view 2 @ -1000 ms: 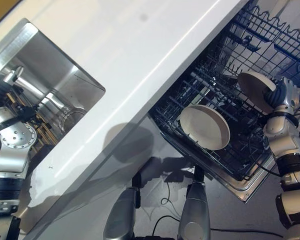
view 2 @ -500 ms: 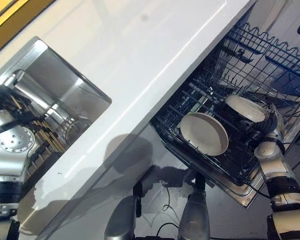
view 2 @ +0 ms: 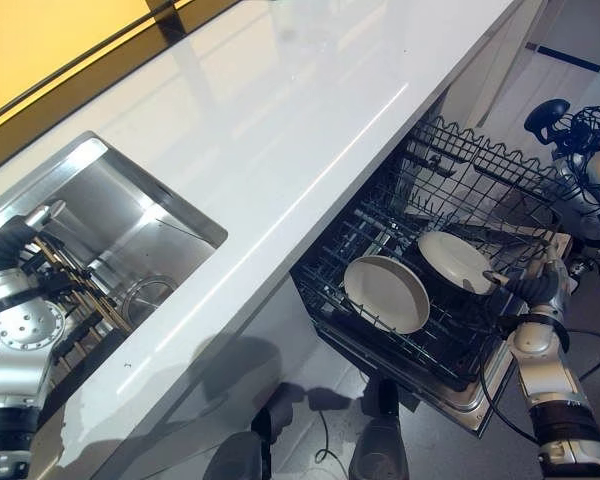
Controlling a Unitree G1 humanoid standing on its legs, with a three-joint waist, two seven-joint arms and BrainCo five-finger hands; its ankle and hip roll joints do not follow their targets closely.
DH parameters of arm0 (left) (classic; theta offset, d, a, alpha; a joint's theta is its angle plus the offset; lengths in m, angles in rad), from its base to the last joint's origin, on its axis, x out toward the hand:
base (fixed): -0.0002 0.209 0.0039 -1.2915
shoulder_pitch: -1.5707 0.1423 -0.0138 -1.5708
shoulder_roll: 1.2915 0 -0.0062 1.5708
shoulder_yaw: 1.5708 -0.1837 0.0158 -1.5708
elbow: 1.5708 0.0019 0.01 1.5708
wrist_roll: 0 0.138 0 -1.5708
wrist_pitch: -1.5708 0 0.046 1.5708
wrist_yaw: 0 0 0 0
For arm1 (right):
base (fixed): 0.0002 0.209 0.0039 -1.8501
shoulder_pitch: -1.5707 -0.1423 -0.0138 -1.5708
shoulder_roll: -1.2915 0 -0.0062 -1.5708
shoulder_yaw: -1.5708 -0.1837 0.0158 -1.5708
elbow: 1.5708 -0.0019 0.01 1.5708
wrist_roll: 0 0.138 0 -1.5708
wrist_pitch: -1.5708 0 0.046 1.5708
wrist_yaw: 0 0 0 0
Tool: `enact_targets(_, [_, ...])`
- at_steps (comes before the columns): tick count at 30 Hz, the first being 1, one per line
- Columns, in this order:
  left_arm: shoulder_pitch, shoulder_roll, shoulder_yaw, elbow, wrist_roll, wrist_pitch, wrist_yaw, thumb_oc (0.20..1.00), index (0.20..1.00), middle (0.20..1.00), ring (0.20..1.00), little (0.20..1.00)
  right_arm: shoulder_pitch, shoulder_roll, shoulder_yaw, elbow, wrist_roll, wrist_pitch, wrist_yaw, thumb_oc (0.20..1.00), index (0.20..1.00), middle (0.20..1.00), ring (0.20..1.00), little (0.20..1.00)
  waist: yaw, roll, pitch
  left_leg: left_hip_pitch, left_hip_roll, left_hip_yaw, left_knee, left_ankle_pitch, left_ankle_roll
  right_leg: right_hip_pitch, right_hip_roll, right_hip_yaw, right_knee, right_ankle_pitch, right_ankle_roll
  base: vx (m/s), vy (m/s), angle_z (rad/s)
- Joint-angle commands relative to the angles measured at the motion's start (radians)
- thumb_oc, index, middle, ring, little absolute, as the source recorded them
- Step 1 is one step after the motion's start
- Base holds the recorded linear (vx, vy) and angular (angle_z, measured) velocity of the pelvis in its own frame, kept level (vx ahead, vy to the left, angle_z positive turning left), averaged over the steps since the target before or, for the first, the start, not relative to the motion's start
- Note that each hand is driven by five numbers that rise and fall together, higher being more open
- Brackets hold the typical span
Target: Pick up plates and place into dishwasher.
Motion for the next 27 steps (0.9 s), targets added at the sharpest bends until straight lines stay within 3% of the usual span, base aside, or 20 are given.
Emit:
enact_targets(1, [0.023, -0.002, 0.058, -0.030, 0.045, -0.056, 0.013, 1.000, 1.000, 1.000, 1.000, 1.000, 0.001, -0.012, -0.047, -0.108, -0.021, -0.082, -0.080, 1.000, 1.000, 1.000, 1.000, 1.000, -0.029, -0.014, -0.056, -0.076, -0.018, 0.017, 0.036, 0.023, 0.064, 0.026, -0.014, 0.024, 0.075, -0.127, -0.037, 0.02, 0.122, -0.02])
enact_targets(6, [0.044, -0.041, 0.062, -0.025, 0.047, -0.066, 0.027, 1.000, 1.000, 1.000, 1.000, 1.000, 0.011, 0.032, -0.079, -0.180, 0.041, -0.145, -0.125, 1.000, 1.000, 1.000, 1.000, 1.000, -0.045, 0.008, -0.044, -0.080, -0.025, 0.023, 0.057, 0.014, 0.062, 0.008, -0.024, 0.041, 0.089, -0.126, -0.036, -0.01, 0.127, -0.04])
enact_targets(15, [0.014, -0.080, 0.005, -0.005, 0.045, -0.051, 0.064, 1.000, 1.000, 1.000, 1.000, 1.000, -0.056, 0.043, -0.045, -0.107, 0.216, -0.213, -0.079, 1.000, 1.000, 1.000, 1.000, 1.000, -0.060, 0.047, 0.022, -0.159, -0.033, 0.030, 0.189, -0.017, 0.058, -0.072, -0.049, 0.066, 0.179, -0.138, -0.049, -0.03, 0.113, -0.07])
enact_targets(19, [-0.034, -0.066, -0.035, 0.005, 0.037, -0.026, 0.111, 1.000, 1.000, 1.000, 1.000, 1.000, -0.131, 0.044, -0.021, -0.051, 0.264, -0.228, -0.170, 1.000, 1.000, 1.000, 1.000, 1.000, -0.065, 0.065, 0.062, -0.210, -0.038, 0.029, 0.226, -0.020, 0.059, -0.127, -0.056, 0.078, 0.218, -0.142, -0.052, -0.13, 0.070, 0.04])
enact_targets(22, [-0.055, -0.071, -0.055, 0.029, 0.035, -0.045, 0.146, 1.000, 1.000, 1.000, 1.000, 1.000, -0.168, 0.052, -0.034, -0.023, 0.298, -0.238, -0.242, 1.000, 1.000, 1.000, 1.000, 1.000, -0.073, 0.088, 0.089, -0.244, -0.050, 0.027, 0.246, -0.021, 0.060, -0.168, -0.066, 0.089, 0.244, -0.143, -0.051, -0.11, 0.118, 0.00])
enact_targets(25, [-0.048, -0.089, -0.065, 0.015, 0.004, -0.052, 0.146, 1.000, 1.000, 1.000, 1.000, 1.000, -0.178, 0.062, -0.033, -0.019, 0.309, -0.230, -0.192, 1.000, 1.000, 1.000, 1.000, 1.000, -0.077, 0.111, 0.103, -0.258, -0.064, 0.026, 0.258, -0.025, 0.063, -0.197, -0.076, 0.101, 0.270, -0.148, -0.052, -0.03, 0.121, 0.03])
enact_targets(27, [-0.054, -0.096, -0.076, 0.003, -0.009, -0.046, 0.144, 1.000, 1.000, 1.000, 1.000, 1.000, -0.204, 0.056, 0.000, 0.010, 0.364, -0.173, -0.060, 1.000, 1.000, 1.000, 1.000, 1.000, -0.074, 0.120, 0.111, -0.270, -0.074, 0.021, 0.270, -0.028, 0.064, -0.213, -0.081, 0.108, 0.289, -0.152, -0.055, -0.03, 0.083, -0.02])
